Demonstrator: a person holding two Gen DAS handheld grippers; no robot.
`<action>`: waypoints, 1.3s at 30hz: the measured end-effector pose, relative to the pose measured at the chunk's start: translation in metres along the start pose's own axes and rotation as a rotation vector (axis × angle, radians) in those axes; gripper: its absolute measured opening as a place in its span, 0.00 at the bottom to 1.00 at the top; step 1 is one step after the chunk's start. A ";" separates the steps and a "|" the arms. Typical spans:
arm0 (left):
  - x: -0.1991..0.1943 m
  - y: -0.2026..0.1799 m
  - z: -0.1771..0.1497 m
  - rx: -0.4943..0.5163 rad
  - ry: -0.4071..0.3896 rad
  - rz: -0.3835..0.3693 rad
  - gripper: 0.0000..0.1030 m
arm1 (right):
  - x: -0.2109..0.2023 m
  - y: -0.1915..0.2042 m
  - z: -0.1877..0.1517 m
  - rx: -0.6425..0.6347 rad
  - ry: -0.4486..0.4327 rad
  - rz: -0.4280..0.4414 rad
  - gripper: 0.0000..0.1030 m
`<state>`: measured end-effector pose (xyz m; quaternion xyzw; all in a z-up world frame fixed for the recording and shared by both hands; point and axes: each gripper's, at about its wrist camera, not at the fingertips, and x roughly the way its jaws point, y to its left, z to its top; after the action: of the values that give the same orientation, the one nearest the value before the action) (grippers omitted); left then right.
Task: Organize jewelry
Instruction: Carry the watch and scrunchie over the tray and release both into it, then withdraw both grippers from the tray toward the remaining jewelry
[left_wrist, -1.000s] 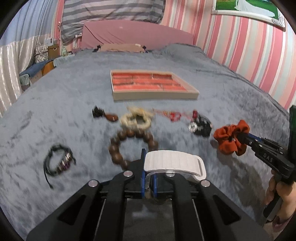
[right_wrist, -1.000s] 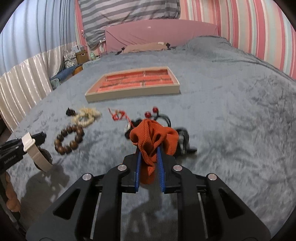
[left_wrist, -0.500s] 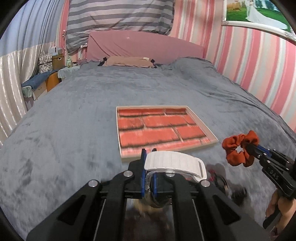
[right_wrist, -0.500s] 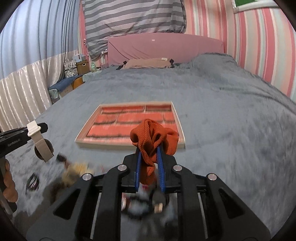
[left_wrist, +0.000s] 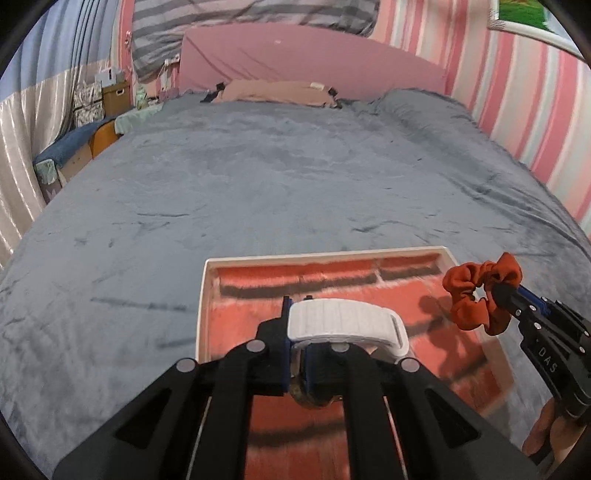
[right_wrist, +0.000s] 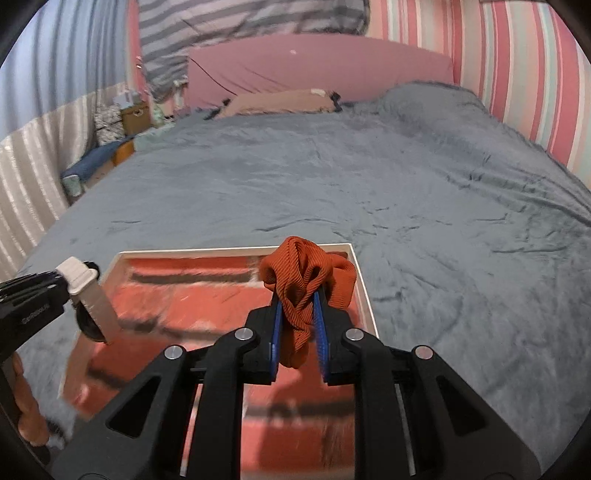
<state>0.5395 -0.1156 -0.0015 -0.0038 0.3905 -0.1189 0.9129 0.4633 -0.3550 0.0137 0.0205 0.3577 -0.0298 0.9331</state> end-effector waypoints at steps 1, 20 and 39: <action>0.011 0.000 0.003 -0.004 0.010 0.011 0.06 | 0.014 -0.004 0.005 0.013 0.015 -0.007 0.16; 0.103 0.019 0.011 -0.018 0.172 0.081 0.07 | 0.097 -0.008 -0.004 -0.022 0.197 -0.048 0.23; 0.052 0.020 -0.012 -0.007 0.189 0.076 0.60 | 0.043 -0.020 -0.020 -0.005 0.164 0.006 0.65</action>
<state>0.5700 -0.1063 -0.0485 0.0189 0.4753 -0.0826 0.8758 0.4800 -0.3753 -0.0301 0.0217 0.4328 -0.0243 0.9009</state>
